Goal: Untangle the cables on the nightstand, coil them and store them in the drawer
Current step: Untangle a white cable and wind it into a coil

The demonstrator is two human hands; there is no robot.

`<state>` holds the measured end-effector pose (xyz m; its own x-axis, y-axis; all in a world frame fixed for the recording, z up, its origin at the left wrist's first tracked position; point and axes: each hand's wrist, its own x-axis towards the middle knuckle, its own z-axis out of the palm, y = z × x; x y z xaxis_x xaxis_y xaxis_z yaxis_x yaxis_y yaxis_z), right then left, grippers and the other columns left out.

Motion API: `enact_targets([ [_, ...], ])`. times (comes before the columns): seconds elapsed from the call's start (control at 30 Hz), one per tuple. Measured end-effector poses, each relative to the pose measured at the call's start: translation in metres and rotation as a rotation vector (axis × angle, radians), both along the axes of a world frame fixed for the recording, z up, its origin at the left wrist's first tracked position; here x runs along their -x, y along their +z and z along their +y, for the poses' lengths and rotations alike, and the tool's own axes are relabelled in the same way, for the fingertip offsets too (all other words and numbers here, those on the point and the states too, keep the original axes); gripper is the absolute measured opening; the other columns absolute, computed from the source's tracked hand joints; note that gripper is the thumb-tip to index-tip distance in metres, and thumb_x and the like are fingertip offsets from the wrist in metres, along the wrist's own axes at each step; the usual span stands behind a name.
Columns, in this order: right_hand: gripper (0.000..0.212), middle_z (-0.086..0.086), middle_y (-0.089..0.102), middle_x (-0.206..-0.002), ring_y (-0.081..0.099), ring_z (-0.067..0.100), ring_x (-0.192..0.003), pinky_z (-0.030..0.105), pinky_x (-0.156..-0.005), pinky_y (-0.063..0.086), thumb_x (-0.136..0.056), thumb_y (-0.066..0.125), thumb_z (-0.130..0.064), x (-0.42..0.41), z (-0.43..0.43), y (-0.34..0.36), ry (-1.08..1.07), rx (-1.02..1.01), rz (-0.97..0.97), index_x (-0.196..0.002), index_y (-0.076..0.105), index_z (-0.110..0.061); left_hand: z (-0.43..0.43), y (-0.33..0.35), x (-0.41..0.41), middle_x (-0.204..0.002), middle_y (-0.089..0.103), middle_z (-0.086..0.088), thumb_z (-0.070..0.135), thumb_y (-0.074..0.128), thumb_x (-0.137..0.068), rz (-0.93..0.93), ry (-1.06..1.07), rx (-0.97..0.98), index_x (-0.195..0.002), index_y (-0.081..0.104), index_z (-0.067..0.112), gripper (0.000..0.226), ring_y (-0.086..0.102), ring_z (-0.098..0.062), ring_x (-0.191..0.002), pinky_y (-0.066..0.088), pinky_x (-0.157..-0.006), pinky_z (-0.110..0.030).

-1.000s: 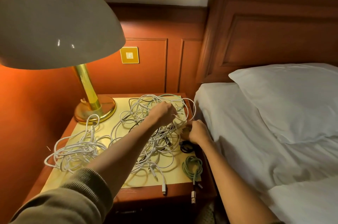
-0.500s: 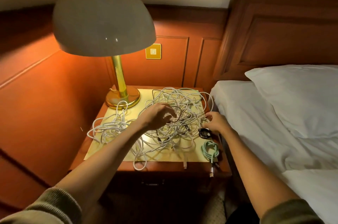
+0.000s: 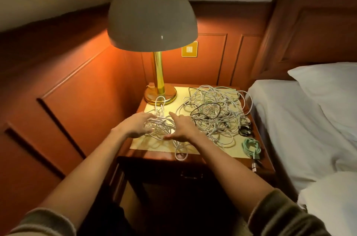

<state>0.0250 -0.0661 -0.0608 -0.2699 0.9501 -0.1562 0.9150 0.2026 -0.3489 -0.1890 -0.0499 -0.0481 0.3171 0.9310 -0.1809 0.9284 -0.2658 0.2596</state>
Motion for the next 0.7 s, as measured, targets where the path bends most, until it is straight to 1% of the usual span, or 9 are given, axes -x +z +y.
enact_targets([
  [0.1, 0.094, 0.016, 0.052, -0.136, 0.045, 0.039, -0.128, 0.048, -0.102, 0.044, -0.077, 0.079, -0.048, 0.014, -0.001, -0.022, -0.051, 0.009, -0.005, -0.151, 0.027, -0.020, -0.002, -0.014, 0.001, -0.132, 0.054, -0.003, 0.046, 0.081, -0.075, -0.015, 0.085, -0.145, -0.135, 0.032, 0.035, 0.078, 0.054, -0.025, -0.118, 0.047, -0.097, -0.046],
  [0.2, 0.043, 0.012, 0.062, -0.119, 0.055, 0.038, -0.113, 0.042, -0.089, 0.047, -0.087, 0.064, -0.016, 0.022, -0.001, -0.041, -0.101, -0.165, 0.044, -0.127, 0.050, -0.016, 0.003, -0.025, 0.002, -0.129, 0.048, -0.008, 0.059, 0.078, -0.074, 0.079, 0.102, -0.146, -0.147, 0.018, 0.042, 0.095, 0.050, -0.030, -0.118, 0.048, -0.096, -0.050],
  [0.23, 0.033, 0.011, 0.066, -0.112, 0.057, 0.038, -0.107, 0.040, -0.085, 0.046, -0.086, 0.060, -0.009, 0.025, -0.002, -0.044, -0.123, -0.217, 0.075, -0.117, 0.055, -0.016, 0.006, -0.029, 0.002, -0.128, 0.046, -0.008, 0.060, 0.073, -0.079, 0.097, 0.109, -0.128, -0.149, 0.019, 0.042, 0.090, 0.048, -0.031, -0.120, 0.048, -0.096, -0.050],
  [0.3, 0.026, 0.008, 0.068, -0.098, 0.056, 0.036, -0.100, 0.038, -0.078, 0.042, -0.083, 0.056, -0.001, 0.028, -0.005, -0.046, -0.168, -0.273, 0.120, -0.101, 0.060, -0.019, 0.012, -0.033, 0.004, -0.123, 0.046, -0.007, 0.048, 0.063, -0.092, 0.092, 0.142, -0.130, -0.143, 0.039, 0.038, 0.057, 0.048, -0.031, -0.119, 0.049, -0.095, -0.048],
  [0.37, 0.028, 0.007, 0.068, -0.091, 0.054, 0.033, -0.100, 0.039, -0.080, 0.039, -0.083, 0.062, -0.006, 0.028, -0.006, -0.041, -0.180, -0.316, 0.137, -0.102, 0.063, -0.026, 0.015, -0.034, 0.006, -0.107, 0.047, -0.004, 0.030, 0.053, -0.099, -0.005, 0.199, -0.185, -0.125, 0.058, 0.031, 0.026, 0.053, -0.031, -0.108, 0.050, -0.086, -0.044],
  [0.5, 0.050, 0.004, 0.072, -0.102, 0.061, 0.020, -0.098, 0.033, -0.086, 0.047, -0.083, 0.077, -0.043, 0.018, -0.003, -0.007, -0.127, -0.208, 0.417, -0.129, 0.065, -0.026, 0.016, -0.018, 0.014, -0.092, 0.053, -0.007, 0.019, 0.048, -0.099, -0.281, 0.311, -0.356, -0.103, 0.067, 0.021, 0.020, 0.059, -0.035, -0.092, 0.044, -0.070, -0.036],
  [0.57, 0.048, 0.005, 0.071, -0.111, 0.063, 0.018, -0.104, 0.032, -0.088, 0.049, -0.090, 0.066, -0.051, 0.012, 0.001, 0.008, -0.097, -0.087, 0.539, -0.130, 0.065, -0.025, 0.013, -0.002, 0.021, -0.094, 0.056, -0.011, 0.018, 0.045, -0.101, -0.315, 0.320, -0.406, -0.103, 0.067, 0.017, 0.022, 0.058, -0.034, -0.089, 0.039, -0.067, -0.034],
  [0.63, 0.046, 0.007, 0.067, -0.126, 0.061, 0.020, -0.115, 0.038, -0.098, 0.049, -0.099, 0.052, -0.052, 0.007, 0.006, 0.012, -0.084, -0.034, 0.594, -0.131, 0.064, -0.022, 0.010, 0.016, 0.030, -0.098, 0.058, -0.012, 0.018, 0.042, -0.102, -0.341, 0.336, -0.472, -0.101, 0.066, 0.016, 0.024, 0.059, -0.032, -0.088, 0.044, -0.065, -0.034],
  [0.7, 0.047, 0.009, 0.062, -0.137, 0.057, 0.023, -0.125, 0.041, -0.105, 0.045, -0.103, 0.046, -0.048, 0.003, 0.009, 0.010, -0.088, 0.021, 0.527, -0.136, 0.060, -0.018, 0.009, 0.031, 0.040, -0.104, 0.061, -0.011, 0.018, 0.042, -0.103, -0.392, 0.386, -0.533, -0.105, 0.067, 0.015, 0.026, 0.059, -0.027, -0.086, 0.050, -0.065, -0.032],
])
